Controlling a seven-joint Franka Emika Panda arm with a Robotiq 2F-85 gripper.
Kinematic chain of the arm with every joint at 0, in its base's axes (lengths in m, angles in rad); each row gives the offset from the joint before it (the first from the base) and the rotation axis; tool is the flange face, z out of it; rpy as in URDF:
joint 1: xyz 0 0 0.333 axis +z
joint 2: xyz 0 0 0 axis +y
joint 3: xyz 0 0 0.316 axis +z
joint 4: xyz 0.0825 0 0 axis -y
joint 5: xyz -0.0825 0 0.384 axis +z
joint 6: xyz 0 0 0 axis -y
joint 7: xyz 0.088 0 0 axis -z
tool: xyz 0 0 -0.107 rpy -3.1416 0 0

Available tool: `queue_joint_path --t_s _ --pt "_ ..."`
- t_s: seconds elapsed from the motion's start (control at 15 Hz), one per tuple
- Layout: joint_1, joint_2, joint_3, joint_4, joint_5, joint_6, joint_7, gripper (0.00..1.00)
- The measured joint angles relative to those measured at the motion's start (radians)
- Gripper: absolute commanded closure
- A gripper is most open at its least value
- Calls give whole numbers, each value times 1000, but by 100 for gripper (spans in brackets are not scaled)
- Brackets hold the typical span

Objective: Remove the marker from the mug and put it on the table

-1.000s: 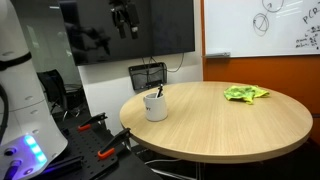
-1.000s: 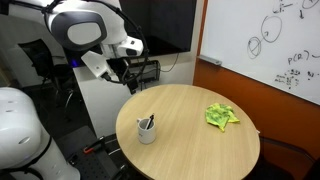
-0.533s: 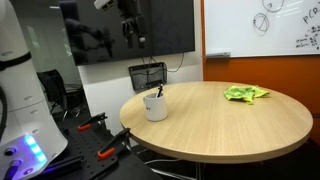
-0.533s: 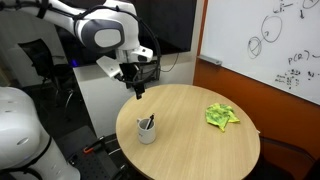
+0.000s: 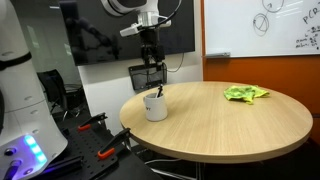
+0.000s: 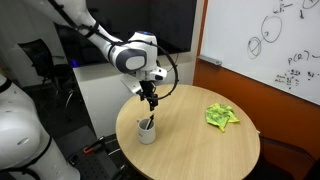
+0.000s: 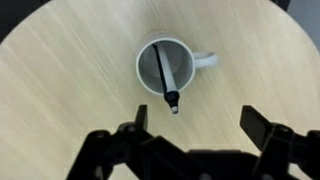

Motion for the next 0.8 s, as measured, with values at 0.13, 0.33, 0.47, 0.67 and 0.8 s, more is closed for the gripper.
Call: queue_joint_path --t_s 0.13,0.33,0.47,0.67,0.8 --pt "-2 91 0 40 0 23 18 15" --pt "-3 177 0 79 8 39 47 37" --pt "-4 202 0 84 9 43 58 38" --pt "-7 224 -1 84 16 43 58 33" --pt "-9 234 -1 85 16 43 58 33"
